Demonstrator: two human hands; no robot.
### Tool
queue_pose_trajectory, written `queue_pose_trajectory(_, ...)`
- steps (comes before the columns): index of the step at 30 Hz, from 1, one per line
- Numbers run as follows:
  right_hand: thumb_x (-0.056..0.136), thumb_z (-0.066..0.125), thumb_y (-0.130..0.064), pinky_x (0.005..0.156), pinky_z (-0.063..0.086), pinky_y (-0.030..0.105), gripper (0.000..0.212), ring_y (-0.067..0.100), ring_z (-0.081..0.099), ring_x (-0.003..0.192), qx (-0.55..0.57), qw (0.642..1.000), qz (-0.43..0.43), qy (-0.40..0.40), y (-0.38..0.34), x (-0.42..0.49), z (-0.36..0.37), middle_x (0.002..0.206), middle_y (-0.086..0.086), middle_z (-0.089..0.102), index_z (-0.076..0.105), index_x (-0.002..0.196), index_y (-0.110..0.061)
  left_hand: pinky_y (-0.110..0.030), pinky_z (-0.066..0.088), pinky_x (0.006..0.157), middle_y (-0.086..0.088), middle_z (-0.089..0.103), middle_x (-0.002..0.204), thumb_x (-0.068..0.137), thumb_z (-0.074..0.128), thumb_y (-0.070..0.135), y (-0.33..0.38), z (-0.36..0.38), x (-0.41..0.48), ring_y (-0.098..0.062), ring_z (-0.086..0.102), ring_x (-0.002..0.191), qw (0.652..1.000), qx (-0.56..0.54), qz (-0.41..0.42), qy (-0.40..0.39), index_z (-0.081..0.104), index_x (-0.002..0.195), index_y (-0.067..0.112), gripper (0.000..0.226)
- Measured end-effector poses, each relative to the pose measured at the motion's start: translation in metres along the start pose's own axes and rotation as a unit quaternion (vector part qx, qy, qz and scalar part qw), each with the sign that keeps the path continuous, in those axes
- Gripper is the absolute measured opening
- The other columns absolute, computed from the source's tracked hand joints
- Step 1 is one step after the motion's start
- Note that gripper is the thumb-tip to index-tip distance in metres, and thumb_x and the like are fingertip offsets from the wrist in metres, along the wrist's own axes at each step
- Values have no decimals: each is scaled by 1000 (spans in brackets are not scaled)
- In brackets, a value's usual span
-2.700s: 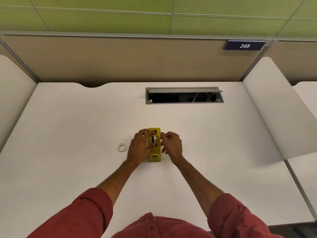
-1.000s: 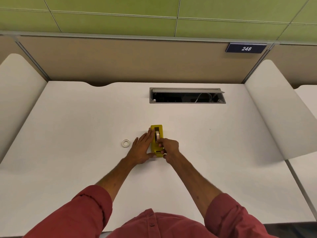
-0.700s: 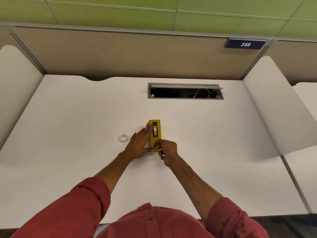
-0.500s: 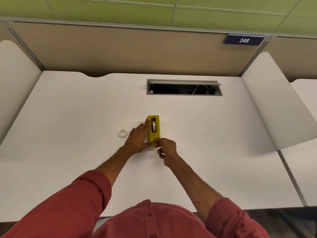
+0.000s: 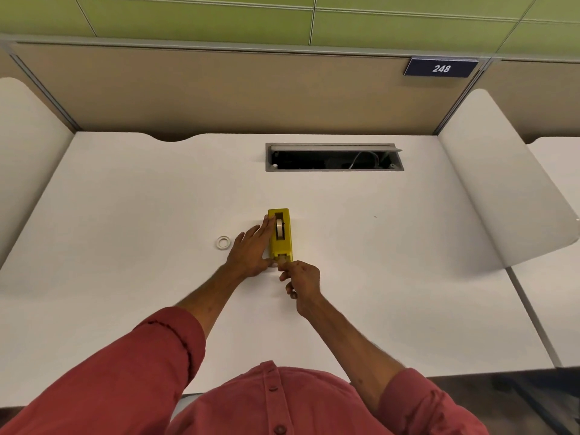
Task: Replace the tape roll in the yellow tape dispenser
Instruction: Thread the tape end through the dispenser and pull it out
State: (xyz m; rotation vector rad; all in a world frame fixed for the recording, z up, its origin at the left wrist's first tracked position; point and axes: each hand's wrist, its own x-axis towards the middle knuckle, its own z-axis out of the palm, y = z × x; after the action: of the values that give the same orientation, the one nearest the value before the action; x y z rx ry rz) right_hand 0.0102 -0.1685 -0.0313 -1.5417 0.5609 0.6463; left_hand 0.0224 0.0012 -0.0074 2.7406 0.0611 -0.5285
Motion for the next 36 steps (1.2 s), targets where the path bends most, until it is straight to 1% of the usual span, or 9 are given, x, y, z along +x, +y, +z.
queue_pose_trajectory(2, 89, 70, -11, 43, 28, 21, 18, 17, 42, 43, -2, 1000, 0, 4, 4, -2, 0, 70, 8, 69, 79, 92, 4, -54, 24, 135, -2, -6, 183, 93, 77, 51, 0, 0, 0, -32, 16, 169, 1000, -3, 2, 4, -11, 172, 18, 122)
queue_pose_trajectory(7, 93, 65, -8, 40, 31, 20, 20, 17, 43, 44, -13, 1000, -16, 6, 8, -2, -2, 71, 9, 69, 80, 97, 5, -48, 24, 136, -5, -3, 183, 93, 79, 49, 2, -1, 0, -32, 18, 168, 1000, -12, 8, 9, -8, 172, 15, 123)
queue_pose_trajectory(12, 98, 65, -11, 44, 37, 21, 21, 17, 48, 49, -73, 997, -33, 13, 5, 2, 0, 80, 16, 75, 81, 100, 2, -49, 27, 135, -5, -4, 183, 91, 79, 55, 4, -10, -1, -33, 19, 167, 1000, 12, 2, -3, -9, 172, 15, 125)
queue_pose_trajectory(14, 100, 62, -10, 48, 41, 24, 22, 19, 50, 52, -91, 995, -45, 19, 3, 4, 2, 89, 23, 79, 81, 103, 1, -51, 28, 134, -6, -4, 183, 91, 79, 54, 7, -12, -2, -34, 19, 167, 1000, 19, -3, -9, -10, 172, 16, 126)
queue_pose_trajectory(16, 102, 60, -9, 51, 43, 26, 23, 20, 51, 54, -101, 993, -54, 23, 2, 6, 3, 96, 25, 81, 81, 105, 1, -53, 29, 134, -5, -4, 183, 91, 79, 52, 9, -13, -2, -34, 18, 168, 1000, 15, -10, -14, -10, 172, 17, 125)
queue_pose_trajectory(21, 105, 59, -12, 58, 49, 29, 23, 21, 55, 53, -122, 990, -61, 27, 1, 8, 6, 97, 19, 84, 80, 108, -4, -52, 33, 132, -3, -4, 183, 93, 80, 47, 10, -10, -2, -32, 21, 167, 1000, -9, -5, -15, -11, 172, 18, 123)
queue_pose_trajectory(26, 106, 59, -14, 64, 53, 33, 23, 22, 58, 54, -120, 990, -63, 28, 1, 11, 9, 96, 17, 84, 80, 108, -5, -52, 35, 131, -4, -5, 183, 93, 80, 45, 8, -9, -1, -32, 23, 166, 1000, -11, -2, -11, -13, 171, 18, 125)
queue_pose_trajectory(32, 106, 60, -15, 61, 54, 30, 23, 23, 62, 57, -132, 989, -66, 31, 2, 11, 9, 95, 15, 85, 80, 109, -5, -51, 36, 131, -5, -3, 183, 94, 80, 43, 8, -6, -1, -33, 25, 165, 1000, -22, 0, -9, -13, 171, 17, 123)
queue_pose_trajectory(36, 109, 58, -19, 62, 56, 32, 24, 23, 65, 58, -151, 985, -73, 34, 3, 10, 10, 94, 13, 85, 78, 112, -7, -50, 36, 131, -5, -5, 183, 94, 80, 40, 9, -5, -1, -33, 25, 165, 999, -33, 0, -8, -13, 171, 16, 123)
